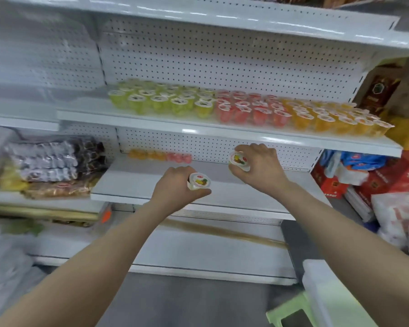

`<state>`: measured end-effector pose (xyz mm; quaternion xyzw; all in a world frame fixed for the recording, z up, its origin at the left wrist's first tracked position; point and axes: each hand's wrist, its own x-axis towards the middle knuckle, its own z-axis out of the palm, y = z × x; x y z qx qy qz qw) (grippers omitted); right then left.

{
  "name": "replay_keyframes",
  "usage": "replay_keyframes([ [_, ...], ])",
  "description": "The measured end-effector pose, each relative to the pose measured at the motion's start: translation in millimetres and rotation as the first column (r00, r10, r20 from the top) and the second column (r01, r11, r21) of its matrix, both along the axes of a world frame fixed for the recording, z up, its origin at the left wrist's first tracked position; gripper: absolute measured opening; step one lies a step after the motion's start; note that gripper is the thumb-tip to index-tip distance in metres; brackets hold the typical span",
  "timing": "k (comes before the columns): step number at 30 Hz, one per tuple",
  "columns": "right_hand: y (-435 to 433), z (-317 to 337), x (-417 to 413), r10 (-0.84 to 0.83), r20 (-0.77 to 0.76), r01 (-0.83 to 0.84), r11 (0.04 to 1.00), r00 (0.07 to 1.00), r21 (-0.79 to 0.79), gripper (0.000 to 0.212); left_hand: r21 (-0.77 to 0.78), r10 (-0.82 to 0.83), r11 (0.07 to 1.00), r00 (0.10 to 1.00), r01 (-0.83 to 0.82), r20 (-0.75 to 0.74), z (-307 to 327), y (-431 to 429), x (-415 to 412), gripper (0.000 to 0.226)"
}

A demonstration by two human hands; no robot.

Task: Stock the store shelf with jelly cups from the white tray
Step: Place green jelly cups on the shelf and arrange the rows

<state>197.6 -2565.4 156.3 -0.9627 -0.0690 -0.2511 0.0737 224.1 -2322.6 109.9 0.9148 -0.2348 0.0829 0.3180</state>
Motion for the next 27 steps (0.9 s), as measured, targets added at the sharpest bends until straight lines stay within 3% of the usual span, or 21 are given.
replay_keyframes([
  [3,55,8,23,0.041,0.015,-0.041,0.999,0.999,-0.004,0.054,-0.012,0.035,0.999,0.999,-0.035,0.024,11,58,16,0.043],
  [7,120,20,52,0.089,0.026,-0.09,0.995,0.996,0.041,0.049,-0.056,0.066,0.996,0.997,-0.064,0.033,23,128,35,0.049],
  [12,190,33,86,0.122,0.038,-0.126,0.985,0.992,0.12,0.042,-0.078,0.096,0.993,0.993,-0.091,0.063,37,198,56,0.037],
  [15,224,38,107,0.154,0.028,-0.156,0.979,0.988,0.13,0.04,-0.079,0.168,0.984,0.984,-0.163,0.061,40,230,74,0.049],
  [19,257,44,139,0.208,0.022,-0.209,0.973,0.978,0.101,0.037,-0.123,0.205,0.974,0.973,-0.191,0.109,46,257,96,0.045],
  [27,301,69,231,0.293,0.047,-0.296,0.952,0.955,0.078,0.03,-0.136,0.287,0.954,0.948,-0.269,0.138,54,289,173,0.059],
])
